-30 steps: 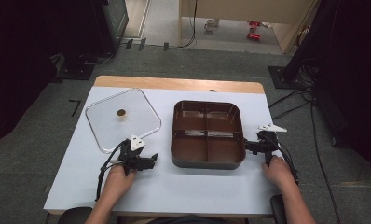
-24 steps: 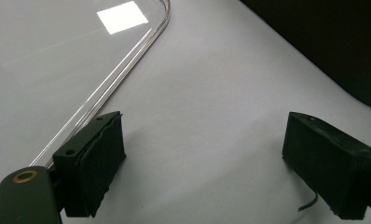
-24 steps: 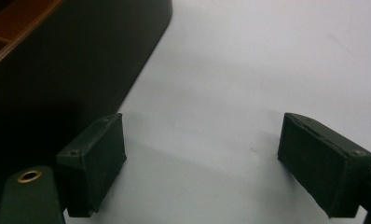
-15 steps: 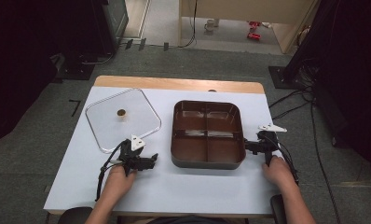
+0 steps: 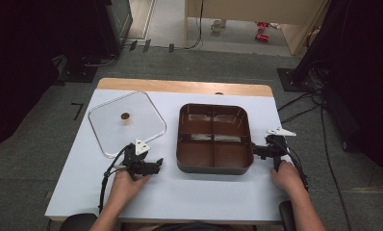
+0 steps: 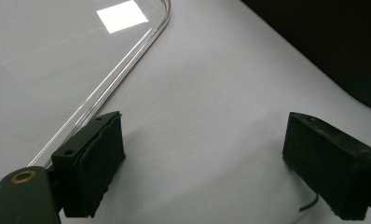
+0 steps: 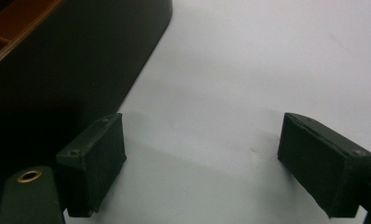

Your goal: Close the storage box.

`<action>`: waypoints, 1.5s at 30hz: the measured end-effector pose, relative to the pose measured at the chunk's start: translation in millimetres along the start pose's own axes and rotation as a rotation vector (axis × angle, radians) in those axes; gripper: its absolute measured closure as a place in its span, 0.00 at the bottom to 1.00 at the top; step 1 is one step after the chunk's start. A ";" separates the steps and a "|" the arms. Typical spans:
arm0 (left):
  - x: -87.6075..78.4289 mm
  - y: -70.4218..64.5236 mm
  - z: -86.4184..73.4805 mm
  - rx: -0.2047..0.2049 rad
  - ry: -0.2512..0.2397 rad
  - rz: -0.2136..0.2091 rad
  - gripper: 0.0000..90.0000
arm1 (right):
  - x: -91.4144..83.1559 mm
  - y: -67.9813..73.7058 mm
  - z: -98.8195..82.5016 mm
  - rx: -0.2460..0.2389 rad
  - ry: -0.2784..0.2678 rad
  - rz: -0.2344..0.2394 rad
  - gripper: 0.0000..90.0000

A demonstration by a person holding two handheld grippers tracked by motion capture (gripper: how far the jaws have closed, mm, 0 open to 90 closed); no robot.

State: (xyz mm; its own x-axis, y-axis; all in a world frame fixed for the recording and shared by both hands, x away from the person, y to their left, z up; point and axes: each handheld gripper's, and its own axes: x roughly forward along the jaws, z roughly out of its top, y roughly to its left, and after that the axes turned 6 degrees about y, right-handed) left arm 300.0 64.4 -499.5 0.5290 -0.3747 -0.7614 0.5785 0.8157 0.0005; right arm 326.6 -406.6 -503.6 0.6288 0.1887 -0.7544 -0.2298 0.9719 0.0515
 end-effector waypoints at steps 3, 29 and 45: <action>-0.1 -1.0 0.6 -0.008 0.005 0.007 0.14 | 0.0 0.0 0.0 0.000 0.000 0.000 0.16; -6.2 4.2 17.0 0.050 0.129 -0.081 0.26 | 0.0 0.0 0.0 -0.001 -0.001 0.000 0.16; -23.5 8.6 21.1 0.042 0.108 -0.151 0.26 | 0.0 -0.1 -0.1 -0.001 -0.001 0.000 0.16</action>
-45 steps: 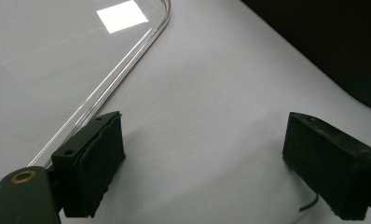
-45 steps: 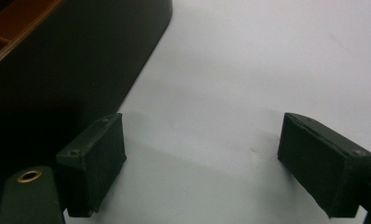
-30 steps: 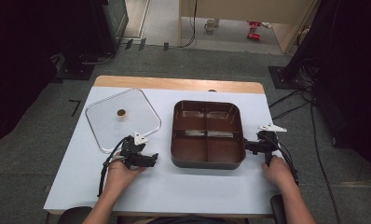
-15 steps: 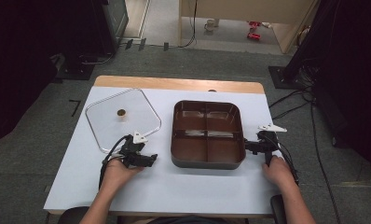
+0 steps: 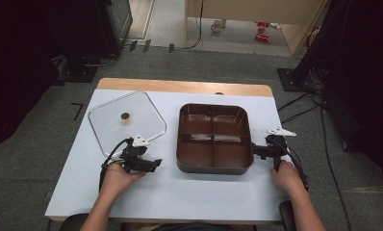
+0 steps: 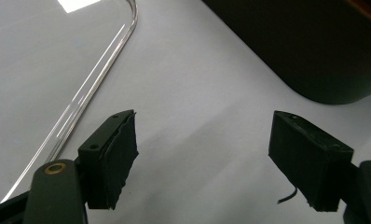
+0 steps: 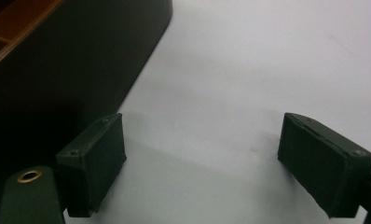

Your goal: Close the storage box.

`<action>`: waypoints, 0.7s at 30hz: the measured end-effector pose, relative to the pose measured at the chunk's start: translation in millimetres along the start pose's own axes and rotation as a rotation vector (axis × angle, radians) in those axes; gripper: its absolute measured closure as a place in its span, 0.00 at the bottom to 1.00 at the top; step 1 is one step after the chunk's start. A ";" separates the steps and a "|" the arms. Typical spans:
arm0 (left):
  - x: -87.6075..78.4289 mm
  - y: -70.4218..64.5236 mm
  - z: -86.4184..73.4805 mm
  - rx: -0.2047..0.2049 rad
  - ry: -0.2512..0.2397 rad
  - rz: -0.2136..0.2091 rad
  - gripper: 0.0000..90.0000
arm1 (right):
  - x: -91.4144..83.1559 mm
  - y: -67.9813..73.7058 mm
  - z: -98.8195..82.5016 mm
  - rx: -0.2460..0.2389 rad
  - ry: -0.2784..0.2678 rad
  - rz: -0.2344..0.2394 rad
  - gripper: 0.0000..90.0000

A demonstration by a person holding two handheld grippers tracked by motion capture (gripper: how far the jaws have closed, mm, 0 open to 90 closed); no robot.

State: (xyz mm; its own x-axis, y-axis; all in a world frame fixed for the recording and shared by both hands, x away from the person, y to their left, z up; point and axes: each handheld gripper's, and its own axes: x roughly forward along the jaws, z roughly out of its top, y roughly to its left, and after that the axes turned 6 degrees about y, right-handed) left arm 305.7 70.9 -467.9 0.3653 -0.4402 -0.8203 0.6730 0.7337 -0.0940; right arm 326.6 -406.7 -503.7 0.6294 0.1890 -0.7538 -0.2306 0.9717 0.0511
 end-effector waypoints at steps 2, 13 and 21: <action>-2.4 1.0 0.1 -0.003 0.000 -0.003 0.26 | 0.0 0.1 0.0 0.001 0.000 0.000 0.16; -12.7 5.2 3.4 -0.006 -0.019 0.001 0.28 | 0.0 0.0 0.0 0.001 0.000 0.000 0.16; -16.2 13.5 9.7 -0.017 -0.027 0.012 0.28 | 0.0 0.1 0.0 0.001 0.001 0.000 0.16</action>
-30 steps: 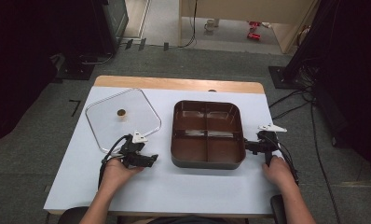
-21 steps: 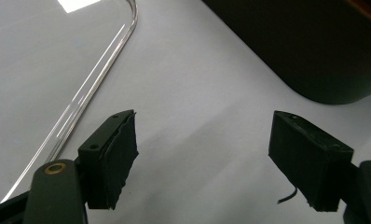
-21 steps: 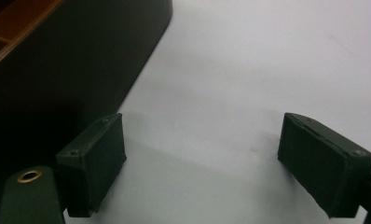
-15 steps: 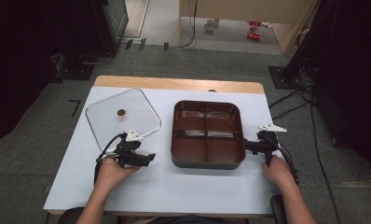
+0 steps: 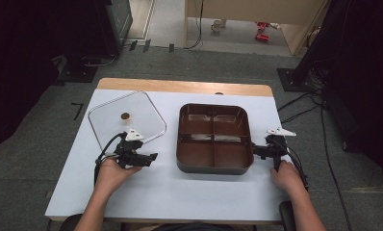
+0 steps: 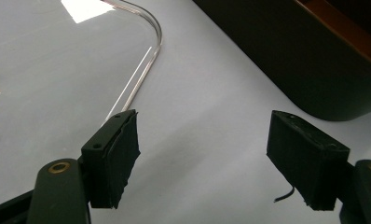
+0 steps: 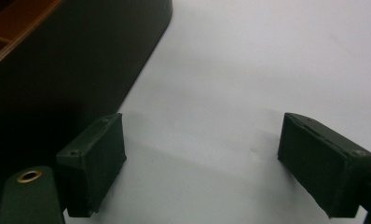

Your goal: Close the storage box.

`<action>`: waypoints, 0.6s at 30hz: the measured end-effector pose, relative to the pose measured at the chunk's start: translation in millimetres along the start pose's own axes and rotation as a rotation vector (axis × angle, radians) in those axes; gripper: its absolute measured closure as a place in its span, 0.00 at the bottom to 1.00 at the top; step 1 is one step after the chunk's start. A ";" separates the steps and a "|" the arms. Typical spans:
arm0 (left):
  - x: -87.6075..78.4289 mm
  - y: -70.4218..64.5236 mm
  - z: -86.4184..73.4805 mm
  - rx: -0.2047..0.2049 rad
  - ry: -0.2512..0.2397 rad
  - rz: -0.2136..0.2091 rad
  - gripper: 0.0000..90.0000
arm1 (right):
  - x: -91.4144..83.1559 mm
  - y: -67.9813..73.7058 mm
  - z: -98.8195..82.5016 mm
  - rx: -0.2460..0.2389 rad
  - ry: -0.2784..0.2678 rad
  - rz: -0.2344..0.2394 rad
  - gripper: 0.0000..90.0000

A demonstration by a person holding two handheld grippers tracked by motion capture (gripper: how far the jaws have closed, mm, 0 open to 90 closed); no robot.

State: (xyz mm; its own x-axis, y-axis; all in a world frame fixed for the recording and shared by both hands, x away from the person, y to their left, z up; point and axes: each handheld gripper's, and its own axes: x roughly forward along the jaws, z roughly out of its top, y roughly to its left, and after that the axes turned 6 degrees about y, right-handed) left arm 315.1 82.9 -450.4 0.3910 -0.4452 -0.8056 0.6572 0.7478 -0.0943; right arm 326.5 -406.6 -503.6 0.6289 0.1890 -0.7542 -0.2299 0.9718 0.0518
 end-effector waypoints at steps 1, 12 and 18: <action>0.1 0.8 0.6 0.000 0.001 0.001 0.28 | 0.0 0.0 0.0 0.000 0.000 0.000 0.16; -5.1 14.8 9.3 -0.013 -0.011 0.036 0.32 | 0.0 -0.1 0.0 -0.002 0.000 0.000 0.16; -7.7 29.8 14.5 -0.039 -0.016 0.033 0.32 | 0.0 -0.1 0.0 -0.001 0.000 0.000 0.16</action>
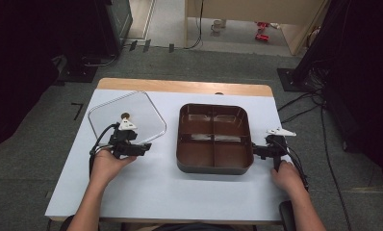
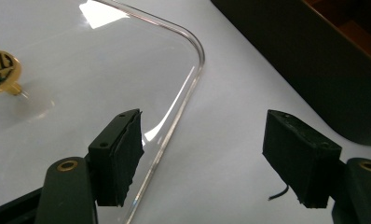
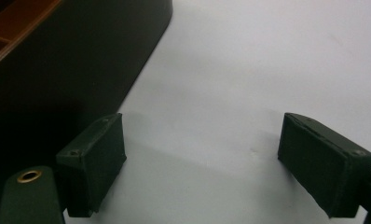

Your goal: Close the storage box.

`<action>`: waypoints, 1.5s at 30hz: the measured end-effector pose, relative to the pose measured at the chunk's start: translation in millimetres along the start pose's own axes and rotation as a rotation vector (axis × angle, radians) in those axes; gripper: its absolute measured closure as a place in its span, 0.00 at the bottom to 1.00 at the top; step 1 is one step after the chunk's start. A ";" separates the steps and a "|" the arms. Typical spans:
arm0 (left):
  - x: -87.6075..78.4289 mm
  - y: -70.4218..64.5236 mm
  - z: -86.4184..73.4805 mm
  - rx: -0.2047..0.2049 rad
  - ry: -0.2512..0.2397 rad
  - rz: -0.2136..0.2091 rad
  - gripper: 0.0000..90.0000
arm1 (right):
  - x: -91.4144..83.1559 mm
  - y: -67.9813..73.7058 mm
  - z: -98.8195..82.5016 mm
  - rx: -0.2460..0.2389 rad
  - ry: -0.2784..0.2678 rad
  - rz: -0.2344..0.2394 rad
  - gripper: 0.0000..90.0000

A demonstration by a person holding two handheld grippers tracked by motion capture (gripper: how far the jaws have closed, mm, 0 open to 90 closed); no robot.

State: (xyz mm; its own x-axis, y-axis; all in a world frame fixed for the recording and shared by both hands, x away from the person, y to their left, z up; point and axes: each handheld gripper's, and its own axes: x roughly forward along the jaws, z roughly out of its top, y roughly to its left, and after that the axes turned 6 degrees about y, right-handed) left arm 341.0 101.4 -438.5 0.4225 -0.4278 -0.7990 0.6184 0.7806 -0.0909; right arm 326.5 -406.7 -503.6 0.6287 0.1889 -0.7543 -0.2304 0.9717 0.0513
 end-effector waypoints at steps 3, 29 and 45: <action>0.6 6.3 4.0 -0.013 -0.003 -0.004 0.33 | 0.0 0.0 0.0 0.000 0.000 0.000 0.16; 4.7 46.7 36.3 -0.050 -0.025 -0.006 0.33 | 0.0 -0.1 0.0 -0.001 0.000 0.000 0.16; 13.0 91.9 46.6 -0.110 -0.077 0.060 0.36 | 0.2 -0.1 0.0 0.000 -0.002 0.001 0.16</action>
State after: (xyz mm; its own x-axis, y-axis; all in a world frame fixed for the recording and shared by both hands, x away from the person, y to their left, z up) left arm 434.1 146.4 -429.6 0.5088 -0.4096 -0.7572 0.5164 0.8490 -0.1123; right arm 326.6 -406.7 -503.8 0.6298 0.1902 -0.7531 -0.2311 0.9715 0.0521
